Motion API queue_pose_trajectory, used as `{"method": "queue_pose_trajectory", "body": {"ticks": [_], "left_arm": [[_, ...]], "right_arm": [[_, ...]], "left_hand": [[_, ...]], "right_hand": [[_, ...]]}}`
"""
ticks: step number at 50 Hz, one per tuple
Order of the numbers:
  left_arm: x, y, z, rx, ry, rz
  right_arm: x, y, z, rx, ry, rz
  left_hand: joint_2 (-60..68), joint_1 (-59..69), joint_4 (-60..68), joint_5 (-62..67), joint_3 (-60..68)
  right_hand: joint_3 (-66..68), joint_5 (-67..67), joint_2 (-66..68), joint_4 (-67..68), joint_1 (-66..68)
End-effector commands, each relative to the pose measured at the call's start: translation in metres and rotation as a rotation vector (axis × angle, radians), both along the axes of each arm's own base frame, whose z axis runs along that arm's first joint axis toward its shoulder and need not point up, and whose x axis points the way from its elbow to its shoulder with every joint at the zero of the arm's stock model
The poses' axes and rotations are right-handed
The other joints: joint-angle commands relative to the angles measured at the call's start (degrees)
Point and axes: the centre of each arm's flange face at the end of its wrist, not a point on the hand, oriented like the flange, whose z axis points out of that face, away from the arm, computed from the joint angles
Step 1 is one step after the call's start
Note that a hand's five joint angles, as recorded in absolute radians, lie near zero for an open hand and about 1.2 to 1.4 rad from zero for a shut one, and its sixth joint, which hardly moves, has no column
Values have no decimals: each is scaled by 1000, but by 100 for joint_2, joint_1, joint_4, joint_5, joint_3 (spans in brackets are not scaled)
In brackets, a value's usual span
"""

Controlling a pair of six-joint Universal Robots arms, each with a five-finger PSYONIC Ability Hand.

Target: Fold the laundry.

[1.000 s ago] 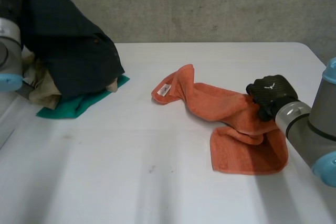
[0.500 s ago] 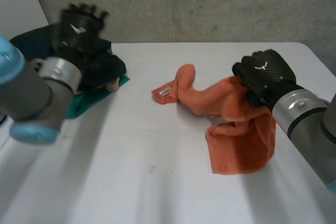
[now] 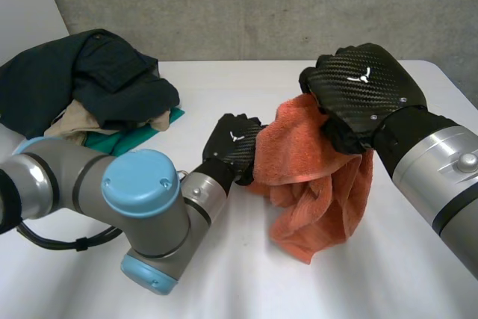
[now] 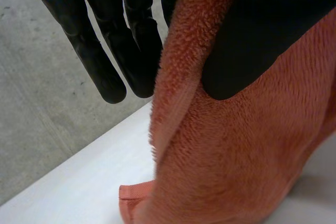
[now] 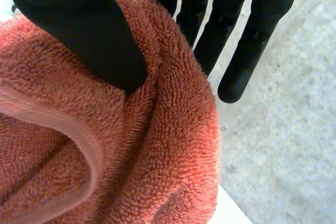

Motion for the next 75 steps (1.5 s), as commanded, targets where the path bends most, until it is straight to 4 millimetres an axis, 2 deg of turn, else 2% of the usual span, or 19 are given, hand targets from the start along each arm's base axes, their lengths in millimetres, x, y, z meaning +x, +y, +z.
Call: {"method": "queue_pose_trajectory", "body": {"ticks": [1,4,8,14,16,19,24,27,33,36,39,43,46,49,51,55,62,67,75], "left_arm": [[25,-10,27,30,-10,58],[35,-24,35,-6,-44,96],[32,-51,60,-150,-34,132],[24,-100,136,-493,105,213],[23,-104,155,-558,156,226],[21,-102,171,-612,199,235],[23,-77,157,-524,137,200],[35,-51,126,-385,28,176],[52,-23,58,-187,-133,147],[57,-7,19,-85,-211,122],[59,0,-3,-28,-257,107],[64,6,-14,20,-303,133],[71,9,-7,43,-335,168],[80,16,10,71,-368,182],[84,22,15,93,-376,180],[94,27,18,114,-387,192],[110,4,13,83,-348,273],[116,-25,19,18,-277,268],[111,-45,18,12,-228,82]], "right_arm": [[-21,-35,-20,79,65,-112],[-21,-65,-49,151,134,-147],[-10,-94,-45,99,90,-159],[4,-144,18,-232,-211,-226],[3,-153,45,-358,-310,-244],[4,-157,60,-432,-357,-245],[5,-152,52,-347,-293,-220],[8,-146,35,-245,-202,-162],[15,-141,-37,24,49,-104],[15,-140,-80,138,175,-100],[13,-139,-121,228,259,-111],[6,-138,-146,285,306,-166],[3,-138,-149,284,310,-194],[-1,-138,-153,277,302,-209],[-2,-135,-154,270,287,-213],[-7,-127,-116,198,184,-235],[-20,-107,-89,201,99,-255],[-38,-90,-87,256,150,-276],[-65,-75,-100,285,280,-289]], "left_hand": [[1215,1375,1201,1584,1252],[1215,1375,1201,1584,1252],[1215,1375,1201,1584,1252],[1215,1375,1201,1584,1252],[1215,1375,1201,1584,1252],[1215,1375,1201,1584,1252],[1215,1375,1201,1584,1252],[1001,1161,986,1370,1038],[327,487,312,696,364],[-948,-787,-962,-578,-911],[-1590,-1430,-1604,-1221,-1553],[-3253,-3092,-3267,-2883,-3216],[-5389,-5229,-5403,-5020,-5352],[-5596,-5435,-5610,-5226,-5559],[-5596,-5435,-5610,-5226,-5558],[-5545,-5385,-5559,-5176,-5508],[-5394,-5234,-5408,-5025,-5357],[-5075,-4915,-5089,-4706,-5038],[-4233,-4073,-4247,-3864,-4196]], "right_hand": [[1190,1423,1316,1139,1953],[1190,1423,1316,1139,1953],[1190,1423,1316,1139,1953],[1190,1423,1316,1139,1953],[1190,1423,1316,1139,1953],[1190,1423,1316,1139,1953],[1190,1423,1316,1139,1953],[1190,1423,1316,1139,1953],[1190,1423,1316,1139,1953],[1190,1423,1316,1139,1953],[1190,1423,1316,1139,1953],[1190,1423,1316,1139,1953],[1190,1423,1316,1139,1953],[-2139,-1906,-2014,-2190,-1376],[-5810,-5577,-5684,-5861,-5047],[-5810,-5577,-5684,-5861,-5047],[-5810,-5577,-5684,-5861,-5047],[-5753,-5520,-5627,-5803,-4990],[-3668,-3435,-3542,-3718,-2905]]}}
